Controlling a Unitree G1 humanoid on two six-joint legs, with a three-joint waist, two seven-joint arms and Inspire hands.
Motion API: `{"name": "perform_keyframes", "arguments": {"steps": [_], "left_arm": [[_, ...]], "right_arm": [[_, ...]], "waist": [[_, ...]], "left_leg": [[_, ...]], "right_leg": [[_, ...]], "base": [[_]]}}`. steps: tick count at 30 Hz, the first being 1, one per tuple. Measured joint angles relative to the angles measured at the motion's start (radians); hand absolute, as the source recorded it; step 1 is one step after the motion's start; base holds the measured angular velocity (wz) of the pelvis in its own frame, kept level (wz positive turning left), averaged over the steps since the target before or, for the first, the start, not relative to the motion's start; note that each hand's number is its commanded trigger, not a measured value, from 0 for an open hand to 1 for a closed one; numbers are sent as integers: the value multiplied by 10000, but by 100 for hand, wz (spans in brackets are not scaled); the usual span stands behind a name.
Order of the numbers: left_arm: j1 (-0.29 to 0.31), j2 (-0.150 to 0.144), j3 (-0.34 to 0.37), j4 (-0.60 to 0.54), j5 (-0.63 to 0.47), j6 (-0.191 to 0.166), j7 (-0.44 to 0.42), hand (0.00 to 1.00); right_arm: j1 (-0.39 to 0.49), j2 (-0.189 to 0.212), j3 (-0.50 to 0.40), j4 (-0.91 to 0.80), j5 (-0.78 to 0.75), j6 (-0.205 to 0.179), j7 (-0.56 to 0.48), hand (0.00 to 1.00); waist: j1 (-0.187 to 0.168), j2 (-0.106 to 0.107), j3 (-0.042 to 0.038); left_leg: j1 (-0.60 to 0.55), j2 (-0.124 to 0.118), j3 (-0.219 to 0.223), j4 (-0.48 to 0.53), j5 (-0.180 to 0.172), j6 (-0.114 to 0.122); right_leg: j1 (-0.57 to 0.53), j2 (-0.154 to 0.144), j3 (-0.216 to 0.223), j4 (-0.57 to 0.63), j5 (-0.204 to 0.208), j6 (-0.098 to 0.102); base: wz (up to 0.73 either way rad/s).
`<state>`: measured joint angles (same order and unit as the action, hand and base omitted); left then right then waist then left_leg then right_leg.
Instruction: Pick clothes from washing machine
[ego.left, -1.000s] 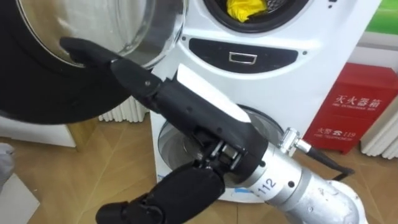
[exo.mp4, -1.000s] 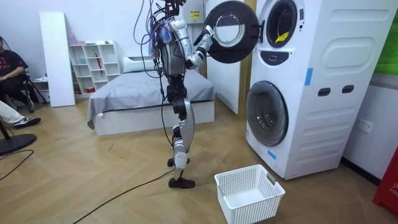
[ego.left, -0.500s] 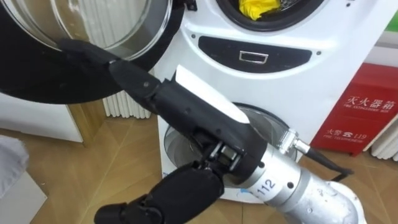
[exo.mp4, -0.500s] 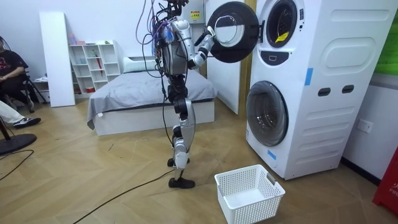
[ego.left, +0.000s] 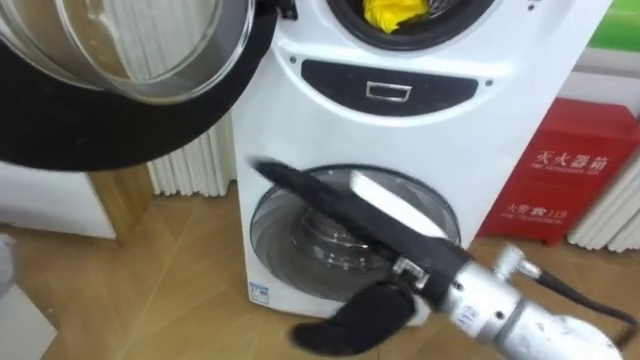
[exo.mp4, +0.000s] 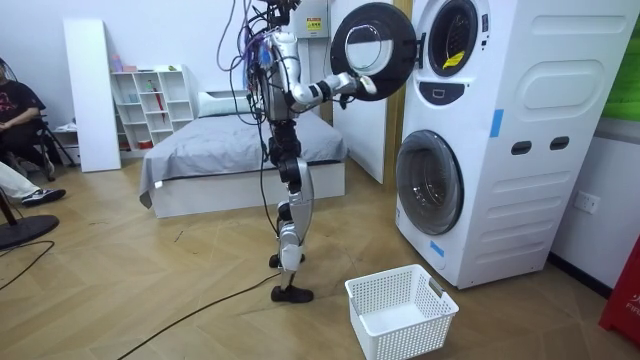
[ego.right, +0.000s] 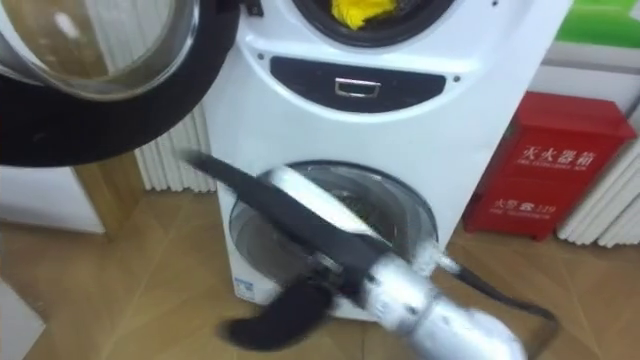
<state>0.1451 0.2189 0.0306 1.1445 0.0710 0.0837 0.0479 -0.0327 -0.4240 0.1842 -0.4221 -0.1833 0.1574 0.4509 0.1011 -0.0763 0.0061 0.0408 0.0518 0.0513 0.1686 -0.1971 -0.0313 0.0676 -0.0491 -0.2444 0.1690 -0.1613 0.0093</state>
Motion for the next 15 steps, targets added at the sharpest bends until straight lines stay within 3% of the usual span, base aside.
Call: {"name": "perform_keyframes", "arguments": {"steps": [6, 9, 15], "left_arm": [[-94, 49, 447, -11, -6, 41, 11, 0], [-73, 47, 468, 38, -6, 38, 15, 0], [93, 40, 442, 34, 9, 9, 16, 0]], "right_arm": [[-43, -111, -1279, 193, -1157, 198, 100, 0], [-115, -111, -1639, 199, -1138, 206, 84, 0], [-1334, -76, -2152, 561, -1192, 186, -952, 0]], "waist": [[-189, -167, 37], [-249, -350, -28], [-243, -392, 40]], "left_leg": [[45, 3, 5, 5, 2, 3], [81, -3, 1, -5, 3, 3], [216, -19, 34, -26, 3, 4]], "right_leg": [[3, 0, 14, 2, -4, 7], [25, -3, 65, 7, -4, 6], [31, -2, 242, 3, -4, 7]], "base": [[0], [0], [-5]]}}
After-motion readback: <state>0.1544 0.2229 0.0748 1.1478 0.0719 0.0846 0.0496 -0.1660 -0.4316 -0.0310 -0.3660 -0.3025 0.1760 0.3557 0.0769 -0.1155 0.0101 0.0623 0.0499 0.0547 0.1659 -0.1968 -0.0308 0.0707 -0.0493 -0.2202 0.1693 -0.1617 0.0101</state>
